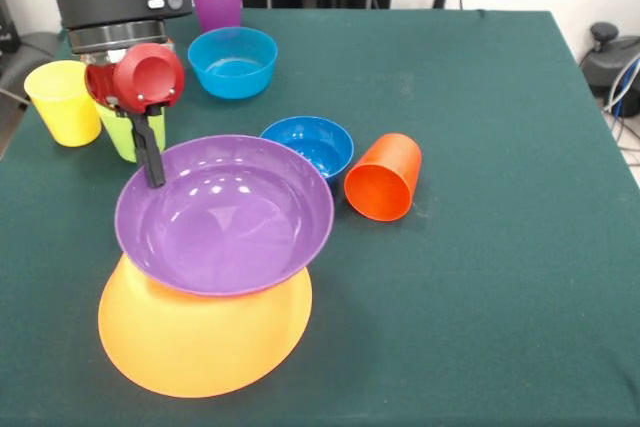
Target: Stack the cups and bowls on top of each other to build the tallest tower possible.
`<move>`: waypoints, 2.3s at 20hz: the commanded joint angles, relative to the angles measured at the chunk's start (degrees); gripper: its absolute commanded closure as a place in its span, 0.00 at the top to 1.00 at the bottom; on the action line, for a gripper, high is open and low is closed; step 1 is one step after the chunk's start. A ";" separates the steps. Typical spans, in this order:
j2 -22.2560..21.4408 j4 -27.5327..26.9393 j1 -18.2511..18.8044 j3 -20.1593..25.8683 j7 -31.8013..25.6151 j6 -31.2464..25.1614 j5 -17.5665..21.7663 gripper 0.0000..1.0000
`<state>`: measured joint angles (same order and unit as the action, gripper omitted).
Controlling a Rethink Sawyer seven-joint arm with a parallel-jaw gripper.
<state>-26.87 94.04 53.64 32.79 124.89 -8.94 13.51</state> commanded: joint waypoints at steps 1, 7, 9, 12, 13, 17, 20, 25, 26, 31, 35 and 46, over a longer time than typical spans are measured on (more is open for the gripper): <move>3.26 0.57 -0.24 3.08 -4.79 -1.05 5.73 0.00; 5.76 -1.32 -0.59 2.87 -4.01 0.94 7.94 0.00; 5.67 -1.14 -0.75 2.74 -3.41 1.11 8.23 0.00; 6.16 -1.44 -0.93 2.60 -2.97 1.33 8.46 0.00; 6.47 -1.60 -0.94 2.67 -3.06 1.37 8.51 0.00; 7.32 -2.32 -0.81 2.62 -3.41 2.13 8.96 0.00; 7.33 -3.12 -0.33 3.20 -4.36 0.73 8.76 0.00; 7.00 -3.43 -0.38 3.11 -4.39 0.11 8.61 0.00; 6.60 -3.45 -0.48 2.93 -4.33 -0.09 8.54 0.00; 4.55 -3.10 -0.60 2.51 -4.46 -1.87 8.02 0.00; 3.36 -2.78 -0.25 2.56 -4.86 -3.21 7.68 0.00; 1.26 -1.96 1.63 3.60 -6.36 -5.56 7.41 0.00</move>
<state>-24.03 93.19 54.98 35.35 124.89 -6.91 17.00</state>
